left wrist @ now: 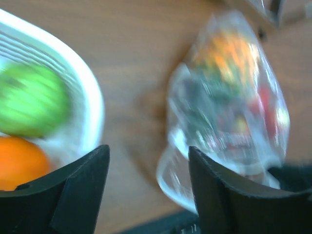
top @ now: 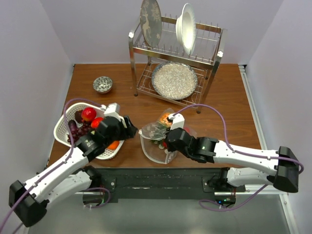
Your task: Open the zip-top bag and remove the fake food
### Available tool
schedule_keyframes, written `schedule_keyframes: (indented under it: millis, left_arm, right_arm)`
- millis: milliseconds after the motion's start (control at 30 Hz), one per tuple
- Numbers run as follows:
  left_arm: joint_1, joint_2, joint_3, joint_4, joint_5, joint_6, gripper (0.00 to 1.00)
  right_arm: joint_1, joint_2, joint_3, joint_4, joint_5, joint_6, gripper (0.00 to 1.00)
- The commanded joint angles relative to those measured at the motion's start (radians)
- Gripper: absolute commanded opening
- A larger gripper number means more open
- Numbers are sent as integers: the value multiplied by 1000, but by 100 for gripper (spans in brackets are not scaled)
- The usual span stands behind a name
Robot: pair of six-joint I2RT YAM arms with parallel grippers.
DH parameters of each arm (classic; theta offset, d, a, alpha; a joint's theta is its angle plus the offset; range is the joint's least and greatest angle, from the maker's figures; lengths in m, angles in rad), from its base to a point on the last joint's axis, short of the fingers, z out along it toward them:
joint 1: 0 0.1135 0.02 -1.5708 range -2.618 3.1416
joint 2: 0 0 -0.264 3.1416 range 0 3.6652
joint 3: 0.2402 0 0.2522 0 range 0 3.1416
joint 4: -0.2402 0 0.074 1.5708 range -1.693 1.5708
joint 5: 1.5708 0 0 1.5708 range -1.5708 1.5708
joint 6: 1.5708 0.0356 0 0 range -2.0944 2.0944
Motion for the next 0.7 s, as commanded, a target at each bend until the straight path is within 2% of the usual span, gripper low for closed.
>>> schedule_keyframes:
  millis: [0, 33, 133, 200, 400, 500, 533, 667]
  left_arm:
    - [-229, -9, -49, 43, -65, -154, 64]
    - [-266, -1, -57, 69, -85, -168, 57]
    - [-389, 46, -91, 144, -120, -209, 44]
    - [-439, 103, -95, 187, -125, -214, 40]
    - [-505, 285, -94, 395, -111, -196, 41]
    - [-513, 359, -79, 460, -136, -191, 48]
    - [-513, 370, -80, 492, -159, -180, 53]
    - [-513, 413, -82, 552, -260, -163, 56]
  right_arm:
    - [-1, 42, 63, 16, 59, -6, 0]
    - [-1, 54, 66, 13, 64, -3, 0]
    - [-1, 63, 74, 6, 73, 9, 0]
    - [-3, 68, 83, -5, 82, 14, 0]
    - [-1, 77, 94, -28, 75, 29, 0]
    - [0, 71, 89, -45, 76, 42, 0]
    - [2, 69, 78, -46, 76, 48, 0]
    - [5, 63, 65, -47, 52, 63, 0]
